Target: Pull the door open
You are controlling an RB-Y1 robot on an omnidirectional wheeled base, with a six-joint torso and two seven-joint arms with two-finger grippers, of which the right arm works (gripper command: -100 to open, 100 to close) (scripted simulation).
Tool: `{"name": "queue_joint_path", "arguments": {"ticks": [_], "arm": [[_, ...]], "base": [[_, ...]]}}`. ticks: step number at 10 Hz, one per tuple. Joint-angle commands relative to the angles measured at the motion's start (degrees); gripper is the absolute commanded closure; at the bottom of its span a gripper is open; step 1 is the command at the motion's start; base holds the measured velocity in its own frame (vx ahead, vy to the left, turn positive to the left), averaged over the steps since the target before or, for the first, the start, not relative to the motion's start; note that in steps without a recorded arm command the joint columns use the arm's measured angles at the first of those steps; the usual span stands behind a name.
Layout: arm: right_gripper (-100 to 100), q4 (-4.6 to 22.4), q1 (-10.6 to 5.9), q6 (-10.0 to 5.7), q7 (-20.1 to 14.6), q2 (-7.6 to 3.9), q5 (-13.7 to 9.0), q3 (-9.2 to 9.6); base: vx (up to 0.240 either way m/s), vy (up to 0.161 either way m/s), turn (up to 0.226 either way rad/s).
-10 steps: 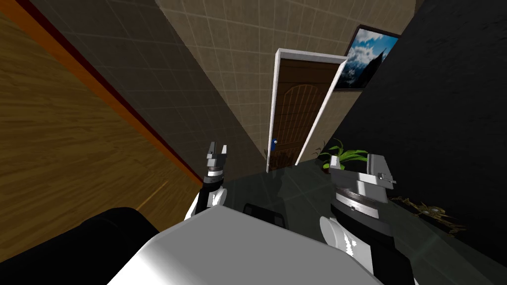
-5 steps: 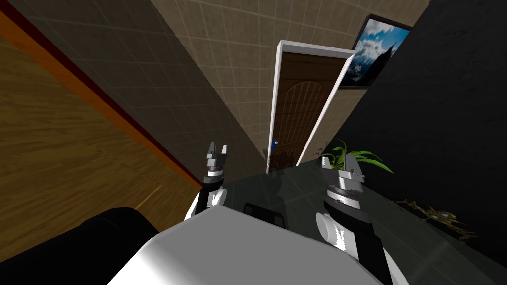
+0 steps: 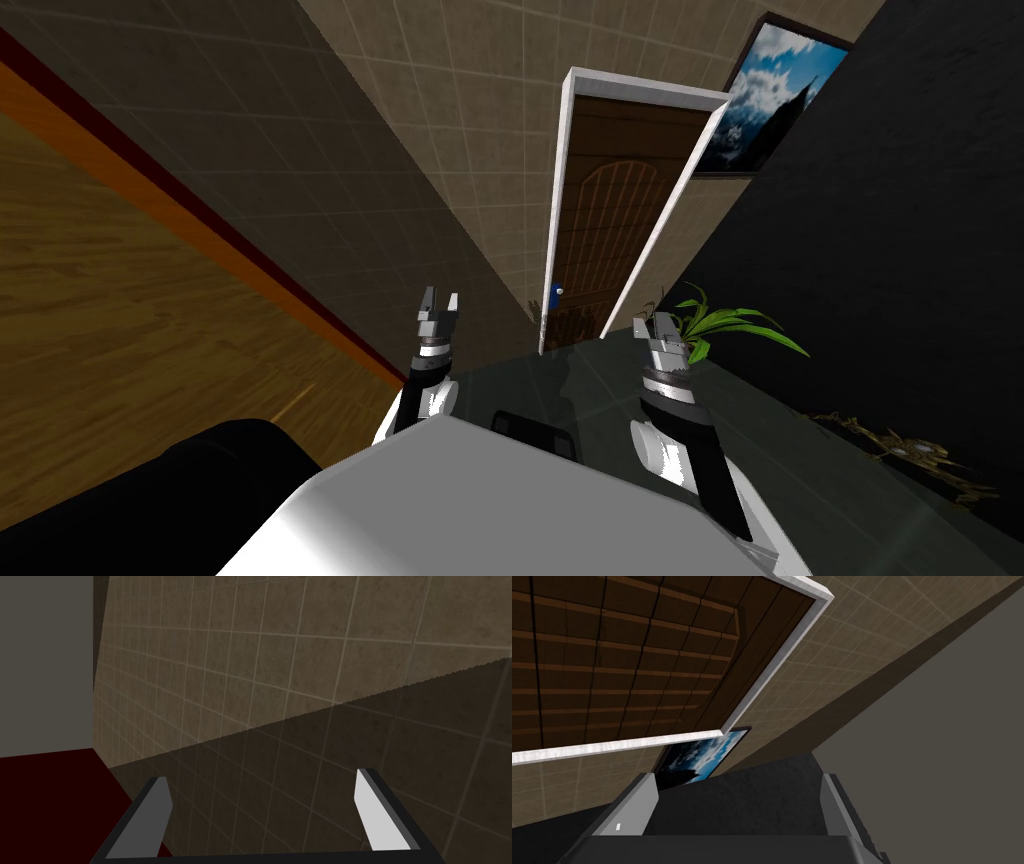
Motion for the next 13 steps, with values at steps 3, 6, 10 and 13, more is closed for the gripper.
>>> {"name": "queue_joint_path", "arguments": {"ticks": [3,6,10,13], "arm": [[-100,5.3,-2.04,-1.71,2.4,-1.5,2.2,0.32],[-100,10.0,-4.46,-2.69,4.8,-3.11,4.4,0.45],[-100,17.1,-8.26,-4.24,8.5,-5.62,7.7,0.65],[-100,21.9,-10.89,-5.3,11.1,-7.33,10.0,0.79]], "base": [[0.067,0.014,0.0],[0.045,0.011,-0.001],[0.069,0.014,0.0],[0.059,0.015,-0.001]]}}
